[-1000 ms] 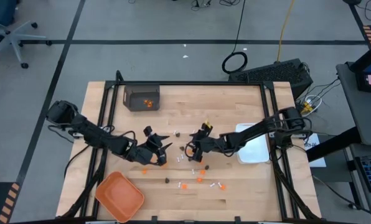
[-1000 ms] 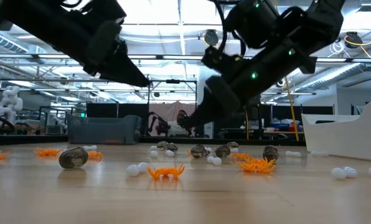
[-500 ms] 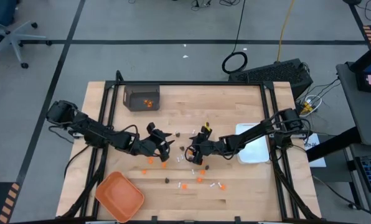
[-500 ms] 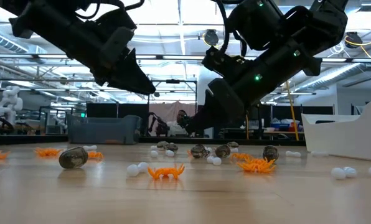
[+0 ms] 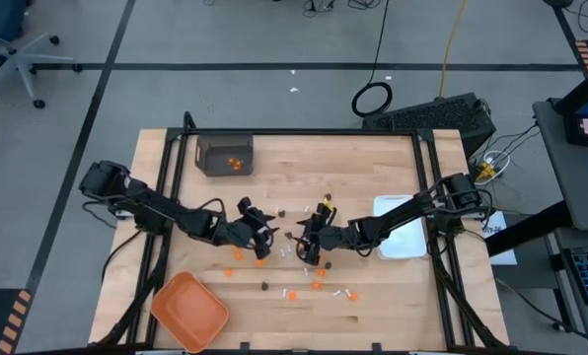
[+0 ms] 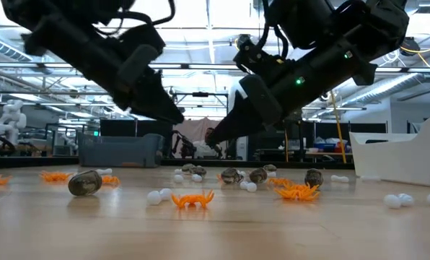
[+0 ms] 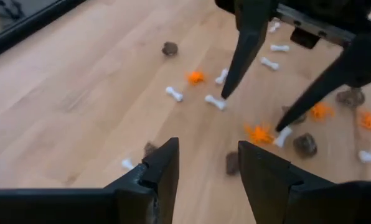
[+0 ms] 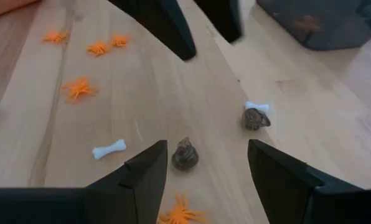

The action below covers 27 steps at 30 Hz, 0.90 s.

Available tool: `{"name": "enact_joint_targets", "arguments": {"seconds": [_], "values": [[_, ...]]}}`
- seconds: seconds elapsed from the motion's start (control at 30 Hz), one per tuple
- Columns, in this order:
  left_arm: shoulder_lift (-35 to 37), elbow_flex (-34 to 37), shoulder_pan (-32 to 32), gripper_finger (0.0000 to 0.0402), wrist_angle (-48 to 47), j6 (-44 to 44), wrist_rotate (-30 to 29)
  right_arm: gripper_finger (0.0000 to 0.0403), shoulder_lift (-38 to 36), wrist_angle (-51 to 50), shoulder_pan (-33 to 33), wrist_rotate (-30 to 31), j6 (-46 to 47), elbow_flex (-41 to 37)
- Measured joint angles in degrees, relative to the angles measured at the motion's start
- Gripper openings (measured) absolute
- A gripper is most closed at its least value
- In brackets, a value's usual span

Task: Sort Halloween decoration
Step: Put the black skull toy into the white bin

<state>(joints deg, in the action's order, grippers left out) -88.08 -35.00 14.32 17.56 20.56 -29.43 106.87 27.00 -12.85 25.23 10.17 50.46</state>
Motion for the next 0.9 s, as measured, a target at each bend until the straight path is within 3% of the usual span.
{"name": "enact_joint_targets", "arguments": {"seconds": [0.3, 0.6, 0.9], "values": [[-4.6, -2.8, -5.8, 0.0238, -0.6, -7.8, 2.3, 0.0208, -1.6, -5.5, -1.8, 0.0, -1.9, 0.0], [-4.6, -3.0, -12.0, 0.0221, -2.7, -10.6, 12.2, 0.0208, -5.7, -10.7, -4.6, 0.0, -3.4, 0.0], [-4.6, -2.8, -13.2, 0.0198, -2.9, -13.9, 16.1, 0.0208, -5.9, -11.1, -4.8, 0.0, -4.0, 0.0]]}}
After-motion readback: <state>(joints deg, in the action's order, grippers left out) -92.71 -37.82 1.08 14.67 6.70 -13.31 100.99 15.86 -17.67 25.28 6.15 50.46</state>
